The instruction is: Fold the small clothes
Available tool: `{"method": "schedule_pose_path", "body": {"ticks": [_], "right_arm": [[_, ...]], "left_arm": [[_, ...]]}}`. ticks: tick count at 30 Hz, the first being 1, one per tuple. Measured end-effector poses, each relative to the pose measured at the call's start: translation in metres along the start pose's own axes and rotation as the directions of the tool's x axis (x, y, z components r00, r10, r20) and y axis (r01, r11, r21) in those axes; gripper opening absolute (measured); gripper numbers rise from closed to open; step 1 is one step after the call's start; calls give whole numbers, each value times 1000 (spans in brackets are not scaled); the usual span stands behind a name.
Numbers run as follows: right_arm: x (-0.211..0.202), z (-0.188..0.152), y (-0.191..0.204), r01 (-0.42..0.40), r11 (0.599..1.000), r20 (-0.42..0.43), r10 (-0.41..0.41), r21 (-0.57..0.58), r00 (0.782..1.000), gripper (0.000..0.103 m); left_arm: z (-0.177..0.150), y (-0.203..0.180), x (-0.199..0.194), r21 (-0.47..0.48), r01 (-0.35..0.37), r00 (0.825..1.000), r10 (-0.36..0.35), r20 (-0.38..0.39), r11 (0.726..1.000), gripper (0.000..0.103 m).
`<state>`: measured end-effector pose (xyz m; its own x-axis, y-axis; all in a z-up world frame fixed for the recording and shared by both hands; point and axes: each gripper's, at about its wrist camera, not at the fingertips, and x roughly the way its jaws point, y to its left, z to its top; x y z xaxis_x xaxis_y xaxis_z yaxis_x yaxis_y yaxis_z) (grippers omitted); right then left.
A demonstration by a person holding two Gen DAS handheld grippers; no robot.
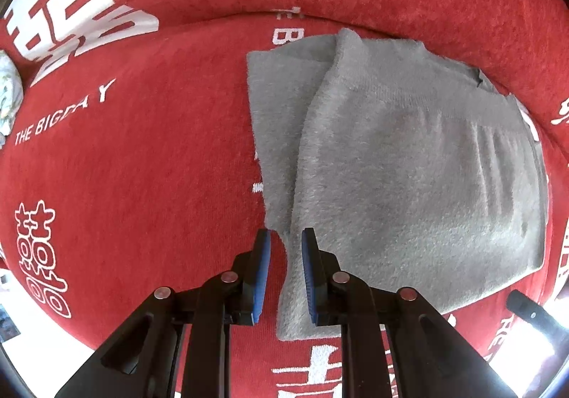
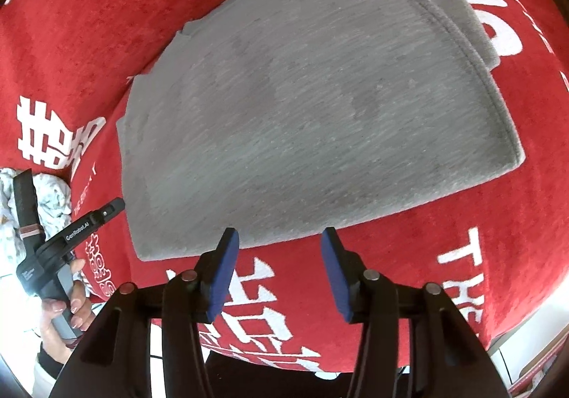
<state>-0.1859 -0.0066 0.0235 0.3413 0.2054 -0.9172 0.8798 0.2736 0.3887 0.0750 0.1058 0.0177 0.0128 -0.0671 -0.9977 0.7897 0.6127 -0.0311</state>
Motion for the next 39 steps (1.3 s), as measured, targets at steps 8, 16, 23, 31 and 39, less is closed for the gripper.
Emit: {"method": "schedule_pose_path", "body": {"ticks": [8,16,23,31,39], "right_arm": [[7,-5,11,-14,1000,-19,14,-12,1000,53],[14,-10,24,-54,998,-34,54,-23,998,70],[31,-17,33,-146,989,-69,148,27,987,70],[60,-26,35,-345,916,-52,362,204,931,74],[94,-40,34,-465,817,-10,498,341,867,74]], "left_arm": [[2,11,-3,-10,-40,999,40,30,999,103],[4,18,-3,-15,-66,997,67,23,998,103],[4,30,4,-14,-83,996,83,19,996,103],[7,55,19,-56,-67,998,66,-20,996,103],[8,71,26,-109,80,996,-83,-23,991,103]]}}
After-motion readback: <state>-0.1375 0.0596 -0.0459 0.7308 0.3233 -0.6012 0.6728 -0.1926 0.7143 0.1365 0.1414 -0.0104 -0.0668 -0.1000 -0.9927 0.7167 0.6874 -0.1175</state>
